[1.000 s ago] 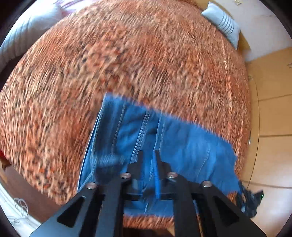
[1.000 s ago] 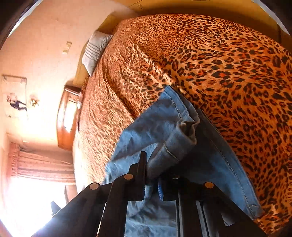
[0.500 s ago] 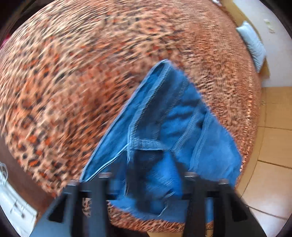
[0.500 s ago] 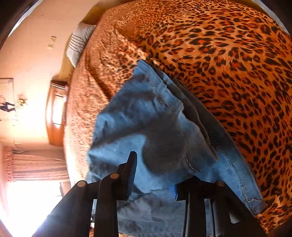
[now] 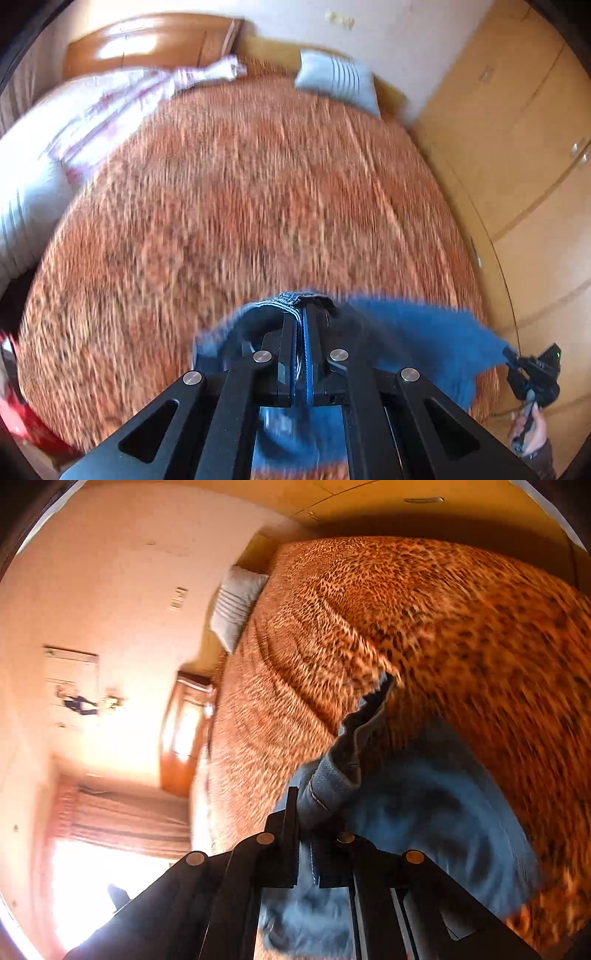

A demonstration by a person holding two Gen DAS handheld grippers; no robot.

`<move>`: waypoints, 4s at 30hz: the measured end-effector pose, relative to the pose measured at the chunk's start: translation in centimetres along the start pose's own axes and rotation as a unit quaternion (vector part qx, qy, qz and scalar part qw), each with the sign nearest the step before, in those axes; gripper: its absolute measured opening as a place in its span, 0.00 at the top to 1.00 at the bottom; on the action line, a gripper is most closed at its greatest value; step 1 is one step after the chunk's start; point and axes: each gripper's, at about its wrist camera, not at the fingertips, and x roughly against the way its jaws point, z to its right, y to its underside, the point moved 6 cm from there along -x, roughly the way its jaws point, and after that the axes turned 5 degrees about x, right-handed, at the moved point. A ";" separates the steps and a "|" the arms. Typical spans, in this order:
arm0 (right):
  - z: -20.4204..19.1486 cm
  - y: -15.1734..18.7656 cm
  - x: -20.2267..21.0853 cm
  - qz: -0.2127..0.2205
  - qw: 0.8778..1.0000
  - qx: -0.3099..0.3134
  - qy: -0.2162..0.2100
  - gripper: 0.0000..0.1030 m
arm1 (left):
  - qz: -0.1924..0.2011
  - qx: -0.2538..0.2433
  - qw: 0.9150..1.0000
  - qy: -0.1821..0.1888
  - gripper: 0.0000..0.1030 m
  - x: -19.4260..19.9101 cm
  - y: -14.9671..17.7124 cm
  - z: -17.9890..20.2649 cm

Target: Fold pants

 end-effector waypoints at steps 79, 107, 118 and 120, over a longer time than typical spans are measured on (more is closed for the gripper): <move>13.8 9.1 3.7 -0.058 0.980 -0.129 0.138 0.91 | -0.214 0.083 0.969 -0.091 0.93 -16.9 20.0 -9.2; 6.7 -6.1 -10.3 -0.143 0.899 0.207 0.358 0.69 | -0.157 0.184 0.958 -0.152 0.82 -22.7 9.7 -10.0; -9.1 1.0 -22.9 -0.252 0.881 0.374 0.146 0.35 | -0.184 0.238 0.949 -0.095 0.53 -24.8 7.7 -10.4; -9.2 2.9 -26.0 -0.297 0.847 0.409 0.164 0.43 | -0.186 0.243 0.948 -0.091 0.53 -24.6 7.8 -12.1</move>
